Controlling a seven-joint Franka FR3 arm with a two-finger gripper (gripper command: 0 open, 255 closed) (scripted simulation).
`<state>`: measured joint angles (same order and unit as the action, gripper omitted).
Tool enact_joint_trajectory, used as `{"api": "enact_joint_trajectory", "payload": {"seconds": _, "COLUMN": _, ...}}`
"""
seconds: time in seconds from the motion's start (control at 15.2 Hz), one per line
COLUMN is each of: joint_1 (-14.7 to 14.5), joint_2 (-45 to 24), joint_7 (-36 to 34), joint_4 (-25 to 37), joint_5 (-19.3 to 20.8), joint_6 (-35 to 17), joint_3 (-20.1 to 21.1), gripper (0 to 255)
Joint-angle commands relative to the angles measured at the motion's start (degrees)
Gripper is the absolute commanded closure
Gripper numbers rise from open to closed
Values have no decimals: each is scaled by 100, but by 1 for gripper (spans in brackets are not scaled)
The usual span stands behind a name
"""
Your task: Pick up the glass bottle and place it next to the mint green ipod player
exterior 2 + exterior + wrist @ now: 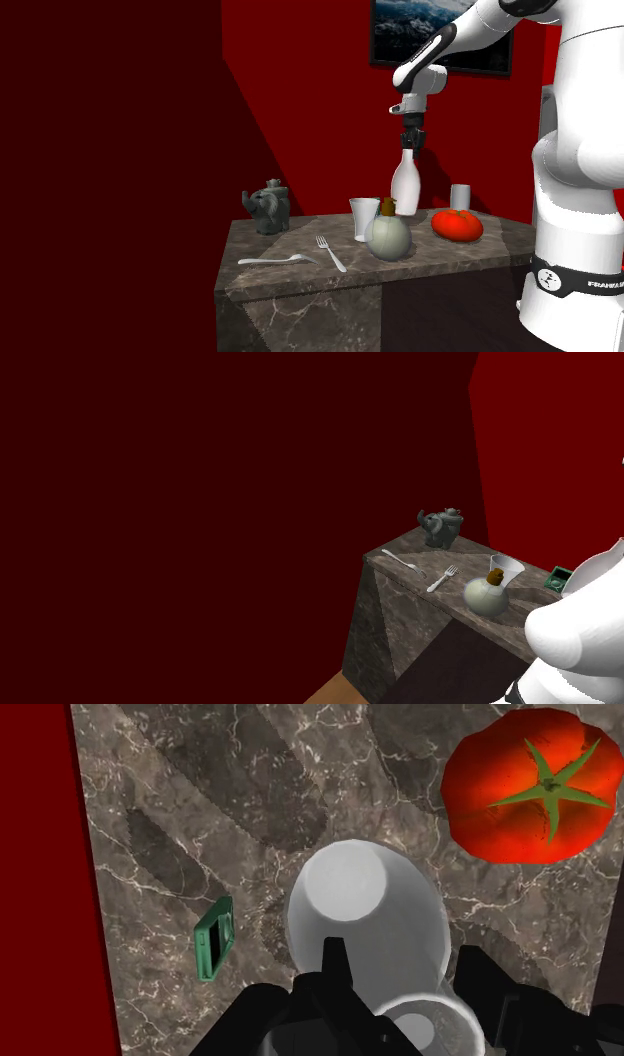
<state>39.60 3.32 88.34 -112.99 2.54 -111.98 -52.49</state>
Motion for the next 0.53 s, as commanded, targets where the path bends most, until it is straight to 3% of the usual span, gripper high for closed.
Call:
{"api": "enact_joint_trajectory", "payload": {"seconds": 0.0, "joint_1": 6, "joint_2": -49, "joint_7": 32, "joint_4": -122, "joint_5": -40, "joint_6": -158, "joint_3": -17, "gripper": 255}}
{"api": "enact_joint_trajectory", "payload": {"seconds": 0.46, "joint_1": 26, "joint_2": -271, "joint_7": 176, "joint_4": -476, "joint_5": -233, "joint_6": -649, "joint_3": -66, "gripper": 255}}
